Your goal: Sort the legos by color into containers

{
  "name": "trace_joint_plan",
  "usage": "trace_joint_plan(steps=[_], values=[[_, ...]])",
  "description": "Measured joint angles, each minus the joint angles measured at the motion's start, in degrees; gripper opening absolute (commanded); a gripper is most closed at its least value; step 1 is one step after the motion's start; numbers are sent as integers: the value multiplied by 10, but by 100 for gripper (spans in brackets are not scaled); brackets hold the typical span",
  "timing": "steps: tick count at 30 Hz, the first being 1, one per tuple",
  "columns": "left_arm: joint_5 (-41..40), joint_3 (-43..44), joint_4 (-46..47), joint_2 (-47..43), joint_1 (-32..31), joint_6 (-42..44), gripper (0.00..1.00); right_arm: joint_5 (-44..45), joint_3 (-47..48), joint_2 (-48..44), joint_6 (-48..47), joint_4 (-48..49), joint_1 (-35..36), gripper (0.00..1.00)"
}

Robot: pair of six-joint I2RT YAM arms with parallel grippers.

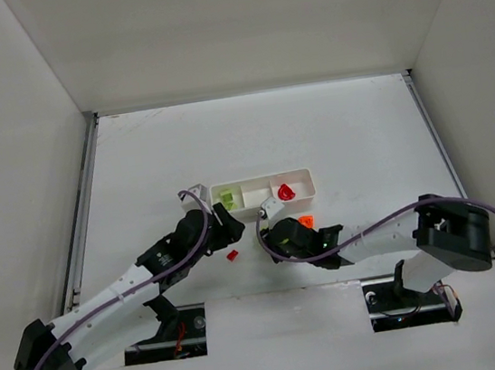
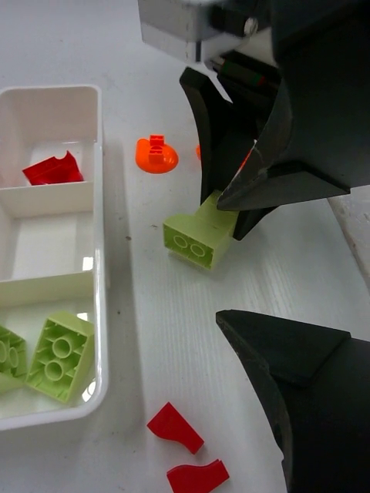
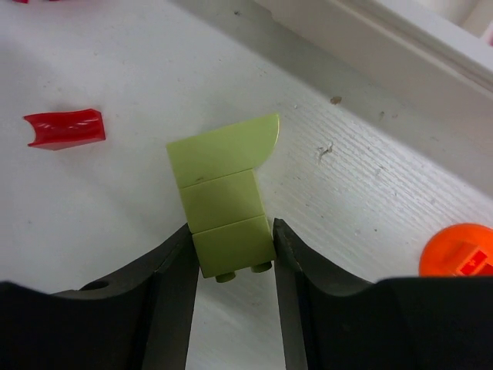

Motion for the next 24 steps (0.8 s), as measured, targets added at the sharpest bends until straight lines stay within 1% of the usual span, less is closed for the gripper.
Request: trace_joint_plan(steps=[7,10,13,17,24], values=[[78,-13,18,-25,29,-26,56,-35,-17,-105,1,12,0,33],[109,-25,40,-48,48,-43,57,-59,-17,-130,2,26,-1,33],[140,-38,63,-62,61,-59,58,-83,-17,-140,3,36,-7,33],[172,-52,90,-63,61,-76,58,-106,-16,-140,3,43,-12,33],[194,-62,110,-57,58,-89,56,-123,-12,-140,5,46,-16,33]])
